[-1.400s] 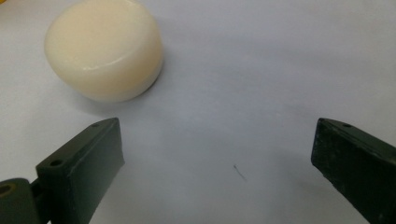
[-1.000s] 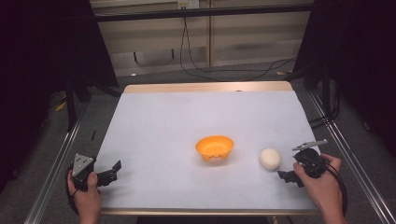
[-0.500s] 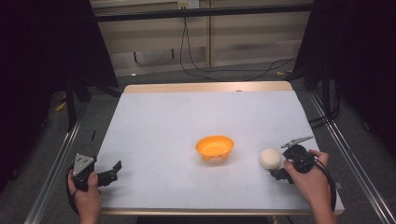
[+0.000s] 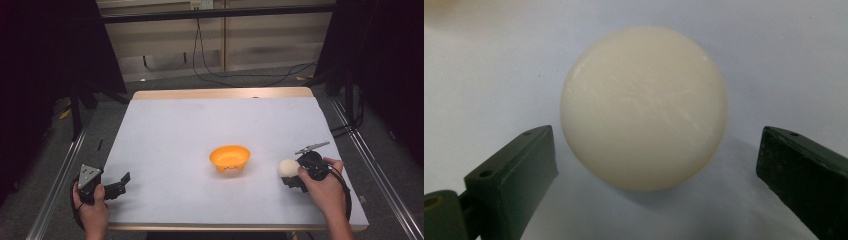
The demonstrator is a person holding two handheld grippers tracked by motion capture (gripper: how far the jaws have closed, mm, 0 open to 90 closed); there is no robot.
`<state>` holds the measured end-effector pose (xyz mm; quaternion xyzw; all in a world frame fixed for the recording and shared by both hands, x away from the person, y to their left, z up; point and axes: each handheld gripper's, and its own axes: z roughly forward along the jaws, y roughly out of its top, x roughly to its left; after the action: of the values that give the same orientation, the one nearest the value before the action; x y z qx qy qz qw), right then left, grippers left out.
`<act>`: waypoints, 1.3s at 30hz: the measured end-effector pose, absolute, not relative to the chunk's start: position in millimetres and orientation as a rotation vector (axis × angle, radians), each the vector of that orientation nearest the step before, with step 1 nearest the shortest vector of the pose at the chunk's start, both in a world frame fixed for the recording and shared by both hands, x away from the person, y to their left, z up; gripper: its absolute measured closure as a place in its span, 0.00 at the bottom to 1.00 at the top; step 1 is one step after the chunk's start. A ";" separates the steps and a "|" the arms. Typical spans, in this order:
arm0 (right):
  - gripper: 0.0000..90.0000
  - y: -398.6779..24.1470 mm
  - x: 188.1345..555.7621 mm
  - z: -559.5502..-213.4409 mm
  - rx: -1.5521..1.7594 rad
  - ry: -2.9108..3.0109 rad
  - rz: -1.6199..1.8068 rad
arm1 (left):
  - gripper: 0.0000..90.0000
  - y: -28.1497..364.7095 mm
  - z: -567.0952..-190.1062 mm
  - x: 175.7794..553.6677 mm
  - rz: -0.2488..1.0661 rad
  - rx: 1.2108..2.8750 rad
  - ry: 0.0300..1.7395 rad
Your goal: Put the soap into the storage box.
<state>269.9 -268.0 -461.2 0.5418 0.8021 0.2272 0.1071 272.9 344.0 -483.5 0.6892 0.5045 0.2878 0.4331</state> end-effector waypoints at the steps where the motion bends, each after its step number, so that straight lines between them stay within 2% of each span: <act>1: 0.04 -267.3 270.2 -460.8 1.610 2.358 0.664 | 0.01 344.0 -483.5 273.0 0.718 1.719 1.257; 13: 0.10 -263.3 279.6 -461.4 1.628 2.357 0.700 | 0.00 343.3 -483.6 274.3 0.711 1.728 1.263; 17: 0.15 -262.3 282.1 -456.8 1.625 2.356 0.707 | 0.01 343.2 -483.7 274.1 0.714 1.730 1.263; 22: 0.26 -263.8 282.7 -460.8 1.625 2.354 0.734 | 0.01 343.0 -483.7 274.1 0.714 1.727 1.263; 39: 0.27 -261.7 282.9 -454.0 1.624 2.332 0.736 | 0.00 343.3 -483.8 274.4 0.705 1.721 1.267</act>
<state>282.9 -261.7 -454.0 0.5503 0.7902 0.2494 0.1026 274.4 343.3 -483.8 0.6900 0.5079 0.2829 0.4311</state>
